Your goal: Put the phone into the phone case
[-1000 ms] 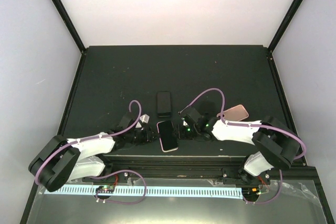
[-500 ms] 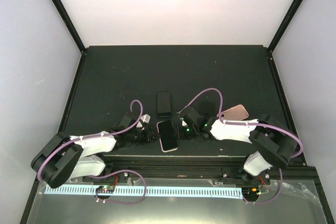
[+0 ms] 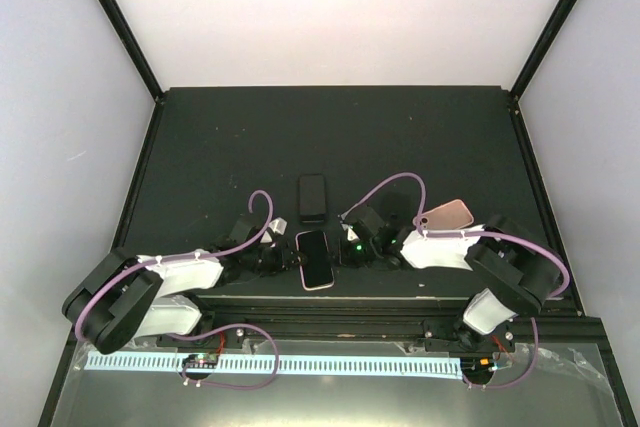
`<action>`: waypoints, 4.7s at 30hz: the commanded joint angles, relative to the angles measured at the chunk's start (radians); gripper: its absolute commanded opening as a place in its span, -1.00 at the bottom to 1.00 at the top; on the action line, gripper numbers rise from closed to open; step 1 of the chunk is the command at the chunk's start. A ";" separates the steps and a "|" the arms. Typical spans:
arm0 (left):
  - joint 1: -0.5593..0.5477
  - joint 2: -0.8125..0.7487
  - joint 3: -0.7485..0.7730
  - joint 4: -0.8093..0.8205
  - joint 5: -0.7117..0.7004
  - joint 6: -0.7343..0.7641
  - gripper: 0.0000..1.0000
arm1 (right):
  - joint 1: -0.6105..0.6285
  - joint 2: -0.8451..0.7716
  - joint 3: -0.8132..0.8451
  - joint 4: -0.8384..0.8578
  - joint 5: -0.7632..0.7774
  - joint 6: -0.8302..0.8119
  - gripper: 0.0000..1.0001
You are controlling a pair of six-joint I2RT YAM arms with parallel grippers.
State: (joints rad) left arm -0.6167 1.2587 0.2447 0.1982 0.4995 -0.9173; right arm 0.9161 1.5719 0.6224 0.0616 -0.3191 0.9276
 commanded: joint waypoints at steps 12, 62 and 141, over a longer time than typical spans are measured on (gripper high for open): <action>-0.010 -0.146 0.033 -0.124 -0.058 0.030 -0.32 | -0.015 -0.069 -0.064 0.070 0.029 -0.020 -0.07; 0.130 -0.413 -0.141 -0.129 -0.022 0.073 -0.26 | -0.015 0.151 -0.060 0.728 -0.291 0.283 0.04; 0.135 -0.291 -0.131 -0.069 -0.010 0.080 -0.17 | 0.026 0.162 0.029 0.424 -0.247 0.195 -0.38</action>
State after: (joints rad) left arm -0.4789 0.9558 0.1207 0.1062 0.4789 -0.8303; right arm 0.9268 1.7271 0.6365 0.5041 -0.5705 1.1484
